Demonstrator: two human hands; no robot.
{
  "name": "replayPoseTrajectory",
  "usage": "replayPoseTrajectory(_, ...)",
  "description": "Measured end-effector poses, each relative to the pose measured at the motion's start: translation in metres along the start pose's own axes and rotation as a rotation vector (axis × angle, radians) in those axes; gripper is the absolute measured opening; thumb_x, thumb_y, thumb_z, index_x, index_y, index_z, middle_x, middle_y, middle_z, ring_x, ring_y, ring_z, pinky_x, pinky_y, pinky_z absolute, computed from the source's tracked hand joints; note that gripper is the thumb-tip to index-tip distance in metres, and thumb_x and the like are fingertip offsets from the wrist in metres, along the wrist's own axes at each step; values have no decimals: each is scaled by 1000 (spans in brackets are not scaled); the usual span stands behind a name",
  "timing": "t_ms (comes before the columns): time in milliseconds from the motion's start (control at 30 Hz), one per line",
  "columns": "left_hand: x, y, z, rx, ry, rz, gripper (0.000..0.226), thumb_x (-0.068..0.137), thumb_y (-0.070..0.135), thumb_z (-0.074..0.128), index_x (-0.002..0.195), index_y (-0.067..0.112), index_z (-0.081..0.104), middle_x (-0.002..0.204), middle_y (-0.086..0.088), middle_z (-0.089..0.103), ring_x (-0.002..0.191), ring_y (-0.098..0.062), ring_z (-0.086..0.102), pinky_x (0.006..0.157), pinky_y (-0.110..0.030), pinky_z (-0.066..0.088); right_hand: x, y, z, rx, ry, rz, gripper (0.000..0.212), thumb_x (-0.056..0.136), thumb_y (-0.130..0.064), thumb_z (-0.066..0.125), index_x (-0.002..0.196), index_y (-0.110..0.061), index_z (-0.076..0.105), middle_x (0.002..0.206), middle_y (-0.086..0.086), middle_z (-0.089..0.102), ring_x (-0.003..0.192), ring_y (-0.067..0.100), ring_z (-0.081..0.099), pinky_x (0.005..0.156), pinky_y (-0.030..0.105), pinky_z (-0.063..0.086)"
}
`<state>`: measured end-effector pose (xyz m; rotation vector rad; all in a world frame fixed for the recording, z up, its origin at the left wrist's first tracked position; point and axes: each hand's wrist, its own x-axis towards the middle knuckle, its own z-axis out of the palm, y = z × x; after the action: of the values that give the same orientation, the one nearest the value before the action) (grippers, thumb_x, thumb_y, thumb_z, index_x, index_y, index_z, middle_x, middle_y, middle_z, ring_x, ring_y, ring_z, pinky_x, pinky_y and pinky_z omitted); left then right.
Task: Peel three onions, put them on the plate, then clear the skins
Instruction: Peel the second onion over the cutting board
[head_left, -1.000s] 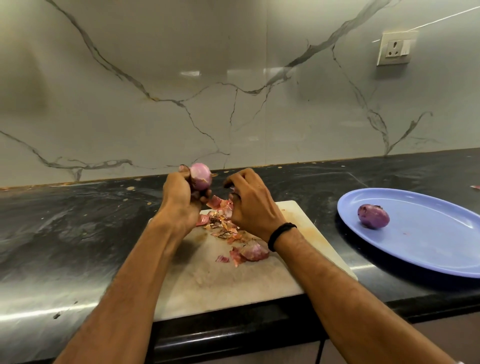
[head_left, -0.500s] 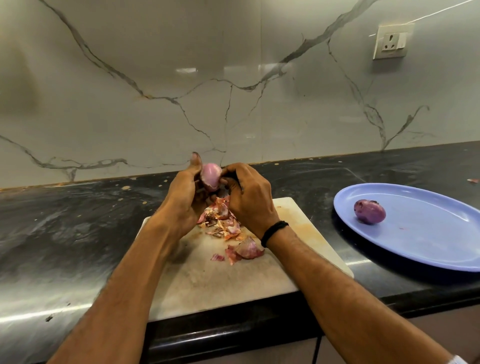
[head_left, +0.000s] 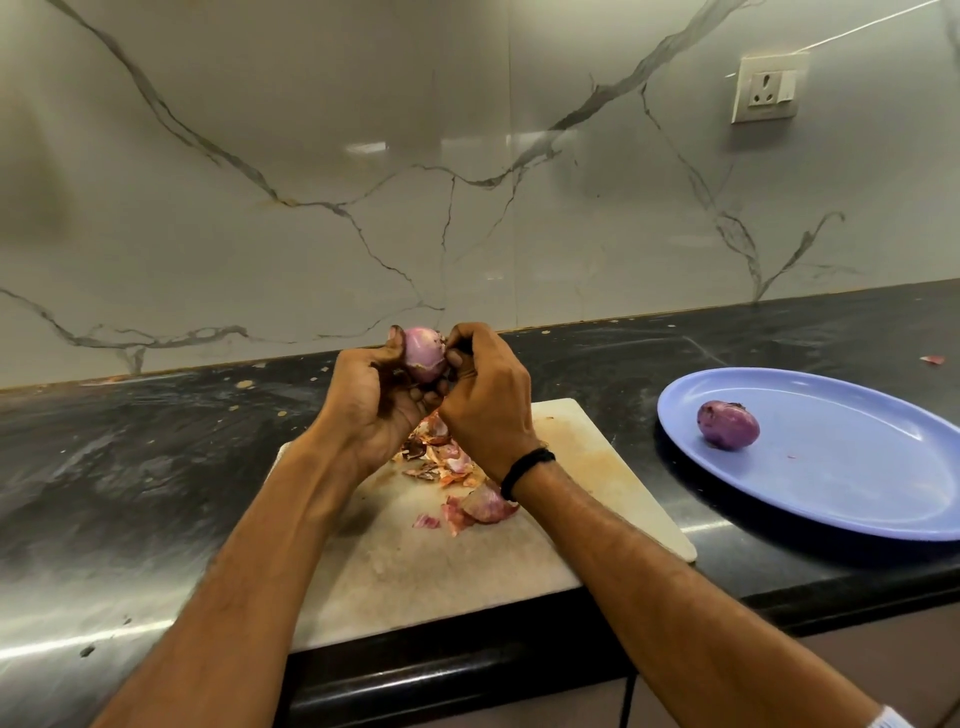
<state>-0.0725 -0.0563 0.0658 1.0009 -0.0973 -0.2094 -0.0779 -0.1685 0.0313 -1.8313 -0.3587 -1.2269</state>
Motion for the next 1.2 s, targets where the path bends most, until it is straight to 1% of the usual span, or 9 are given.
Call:
replayPoseTrajectory(67,2,1,-2,-47,49,-1,43,105,32,42,123,-2,60,99,-20,64,74,-22,61,64,-28,55,1,1,-2,-8,44,-19,34,83,-20,33,93,1,58,83,8,57,75,10,49,67,6,40)
replayPoseTrajectory(200,9,8,-14,-69,164,38,40,104,35,44,115,0,62,101,-20,61,78,-25,63,67,-29,50,5,14,-6,-80,101,-31,13,86,3,46,92,-1,58,83,5,56,74,10,49,69,5,39)
replayPoseTrajectory(300,10,8,-15,-19,155,23,43,103,38,47,116,1,63,102,-19,64,80,-25,64,68,-30,50,4,21,-4,-181,34,-26,25,79,16,56,94,-3,63,92,11,61,81,14,55,74,10,45)
replayPoseTrajectory(367,10,6,-13,19,140,23,44,103,40,48,116,2,65,103,-19,66,82,-25,64,69,-29,51,4,22,-3,-212,5,-54,28,77,15,57,96,-3,66,98,12,61,87,18,57,77,21,52)
replayPoseTrajectory(533,9,5,-12,93,109,34,49,102,44,49,118,1,66,97,-17,70,75,-21,65,69,-31,52,4,17,-1,-151,-81,-184,32,81,7,66,112,-2,64,111,13,59,100,16,57,90,5,41)
replayPoseTrajectory(667,9,4,-13,167,95,45,52,101,47,51,121,2,66,90,-12,69,76,-20,61,68,-31,50,3,16,0,-143,-91,-225,22,85,4,67,107,1,67,104,14,64,94,19,60,90,2,39)
replayPoseTrajectory(900,9,2,-11,266,118,74,42,97,45,60,105,4,68,83,-11,68,71,-20,61,68,-33,51,4,21,0,-120,-100,-276,11,84,4,70,94,1,69,91,11,65,81,20,62,76,25,54)
replayPoseTrajectory(1033,13,2,-14,288,104,89,45,95,42,64,114,2,66,87,-12,71,71,-19,66,72,-33,55,4,25,-3,-101,-133,-283,10,83,5,71,92,2,70,90,12,66,80,22,63,73,27,56)
replayPoseTrajectory(1200,12,3,-12,227,108,68,40,95,40,65,108,3,68,80,-10,74,70,-20,70,65,-30,57,2,22,-1,-123,-138,-282,19,76,13,67,93,2,69,89,12,66,80,23,61,73,30,54)
